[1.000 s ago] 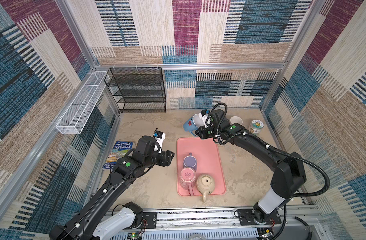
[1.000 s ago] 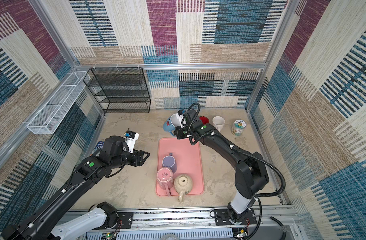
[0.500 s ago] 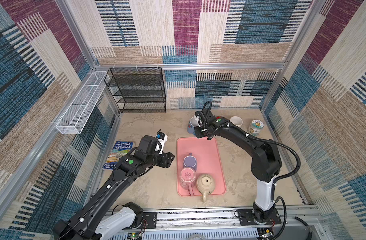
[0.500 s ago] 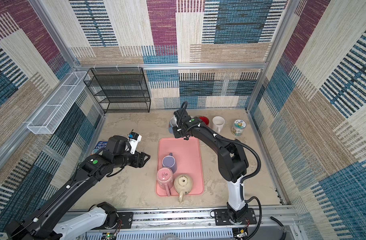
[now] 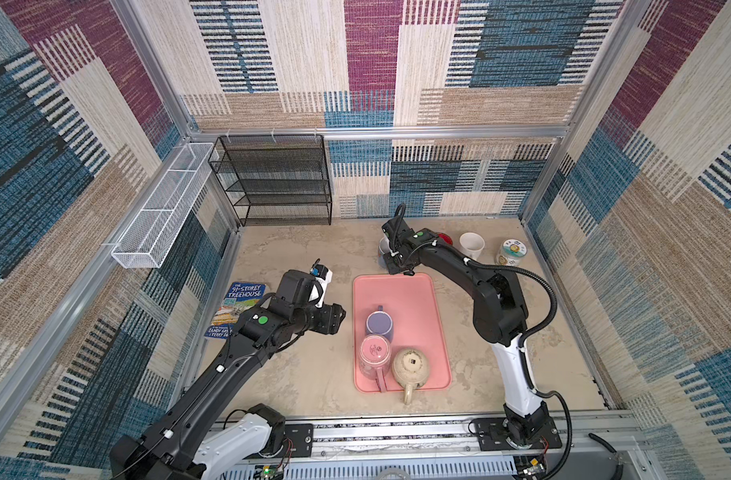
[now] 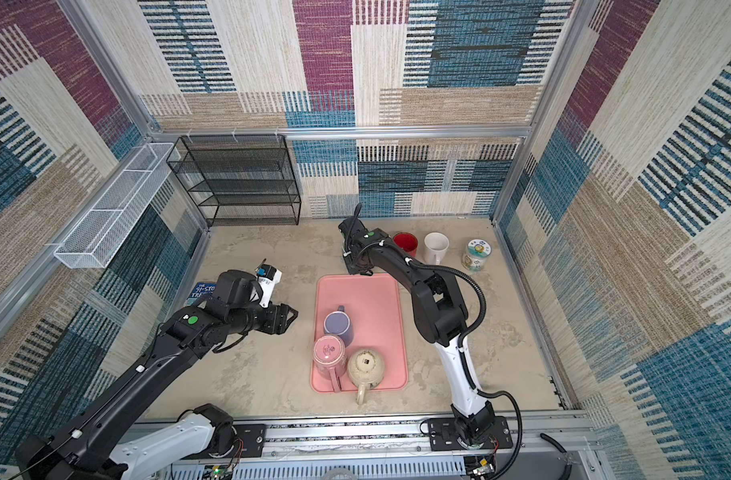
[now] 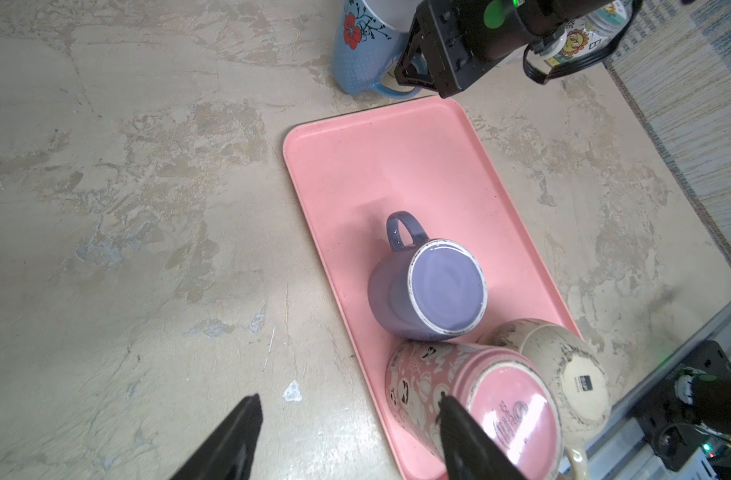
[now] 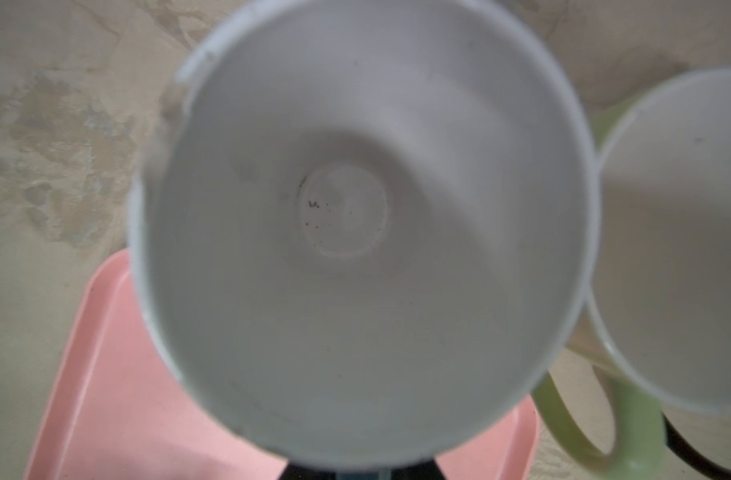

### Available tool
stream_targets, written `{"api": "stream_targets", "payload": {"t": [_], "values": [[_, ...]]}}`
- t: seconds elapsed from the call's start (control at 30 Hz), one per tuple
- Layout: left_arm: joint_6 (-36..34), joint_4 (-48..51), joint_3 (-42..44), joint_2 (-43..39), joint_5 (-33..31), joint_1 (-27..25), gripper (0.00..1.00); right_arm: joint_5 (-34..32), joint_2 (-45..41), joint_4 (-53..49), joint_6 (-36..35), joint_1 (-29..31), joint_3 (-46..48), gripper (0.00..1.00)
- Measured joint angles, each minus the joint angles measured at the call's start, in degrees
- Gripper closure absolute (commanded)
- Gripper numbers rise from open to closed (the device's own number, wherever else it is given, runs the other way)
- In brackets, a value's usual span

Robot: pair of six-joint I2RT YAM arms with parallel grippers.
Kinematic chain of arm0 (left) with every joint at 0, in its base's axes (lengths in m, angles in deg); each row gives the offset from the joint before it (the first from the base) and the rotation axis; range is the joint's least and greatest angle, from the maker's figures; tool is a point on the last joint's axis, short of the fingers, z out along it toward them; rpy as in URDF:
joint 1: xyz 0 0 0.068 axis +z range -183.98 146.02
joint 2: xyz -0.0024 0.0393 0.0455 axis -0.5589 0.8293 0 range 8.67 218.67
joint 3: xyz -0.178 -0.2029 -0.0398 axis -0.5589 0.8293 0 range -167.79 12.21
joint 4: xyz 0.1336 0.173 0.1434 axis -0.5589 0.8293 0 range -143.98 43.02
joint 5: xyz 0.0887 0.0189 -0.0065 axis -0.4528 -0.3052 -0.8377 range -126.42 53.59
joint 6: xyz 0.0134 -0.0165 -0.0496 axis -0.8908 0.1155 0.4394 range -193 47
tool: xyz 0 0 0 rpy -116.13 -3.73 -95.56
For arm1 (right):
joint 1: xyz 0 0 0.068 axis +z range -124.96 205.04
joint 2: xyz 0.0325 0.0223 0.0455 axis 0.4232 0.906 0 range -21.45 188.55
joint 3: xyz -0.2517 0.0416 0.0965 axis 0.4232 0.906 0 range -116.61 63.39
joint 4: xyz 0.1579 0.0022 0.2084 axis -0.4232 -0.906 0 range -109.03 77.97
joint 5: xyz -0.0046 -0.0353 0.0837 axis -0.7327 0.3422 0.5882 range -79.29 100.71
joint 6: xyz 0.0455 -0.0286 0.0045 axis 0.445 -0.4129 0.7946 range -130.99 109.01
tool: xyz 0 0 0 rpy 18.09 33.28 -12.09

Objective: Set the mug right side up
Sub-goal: 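Lower the blue dotted mug upright beside the light green mug and open the right gripper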

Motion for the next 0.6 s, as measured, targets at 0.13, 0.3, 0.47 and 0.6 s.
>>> {"api": "stream_targets", "payload": {"t": [0.13,0.3,0.47,0.6], "values": [[0.0,0.1,0.0,0.5,0.6,1.2,0.28,-1.0,2.1,-0.7,-0.4,0.0,-1.9,1.0],[0.0,0.1,0.0,0.9,1.4,2.1,0.28,-1.7,2.8,-0.8,-0.9,0.0,-2.7,0.93],[0.0,0.1,0.0,0.9,2.2,2.4,0.28,-1.9,3.2,-1.0,-1.6,0.0,-3.3,0.77],[0.0,0.1,0.0,0.6,2.2,2.5,0.28,-1.9,3.2,-1.0,-1.9,0.0,-3.4,0.66]]}}
